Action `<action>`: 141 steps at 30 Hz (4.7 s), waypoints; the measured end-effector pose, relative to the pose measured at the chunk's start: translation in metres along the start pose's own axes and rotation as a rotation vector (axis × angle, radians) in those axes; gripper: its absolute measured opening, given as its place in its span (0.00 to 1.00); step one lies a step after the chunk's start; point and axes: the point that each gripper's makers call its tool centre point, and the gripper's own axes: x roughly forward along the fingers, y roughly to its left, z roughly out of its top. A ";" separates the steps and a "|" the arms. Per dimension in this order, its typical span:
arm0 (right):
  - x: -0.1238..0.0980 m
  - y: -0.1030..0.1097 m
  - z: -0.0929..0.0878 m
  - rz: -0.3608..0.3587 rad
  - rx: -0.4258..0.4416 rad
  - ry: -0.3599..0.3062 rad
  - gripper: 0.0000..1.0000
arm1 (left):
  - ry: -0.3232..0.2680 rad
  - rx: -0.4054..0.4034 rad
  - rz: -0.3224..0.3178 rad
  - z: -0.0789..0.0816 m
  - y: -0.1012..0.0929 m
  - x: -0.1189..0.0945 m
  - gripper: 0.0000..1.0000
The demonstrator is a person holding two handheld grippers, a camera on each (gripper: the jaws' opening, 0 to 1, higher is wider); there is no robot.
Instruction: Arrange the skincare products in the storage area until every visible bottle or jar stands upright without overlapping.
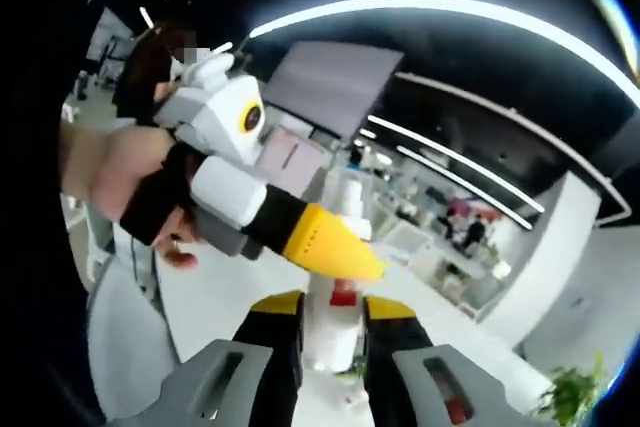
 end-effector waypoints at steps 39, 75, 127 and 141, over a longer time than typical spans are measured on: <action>-0.028 0.031 -0.003 0.779 0.340 -0.073 0.18 | 0.299 0.273 -0.429 -0.013 -0.054 -0.003 0.17; -0.013 0.000 -0.045 0.636 0.392 -0.130 0.12 | 0.161 0.277 -0.087 -0.004 0.015 -0.005 0.65; 0.091 -0.040 -0.291 0.447 0.380 -0.044 0.12 | 0.340 0.263 0.603 -0.139 0.160 -0.059 0.99; 0.102 -0.036 -0.316 0.463 0.364 -0.028 0.12 | 0.404 0.234 0.585 -0.158 0.173 -0.043 0.98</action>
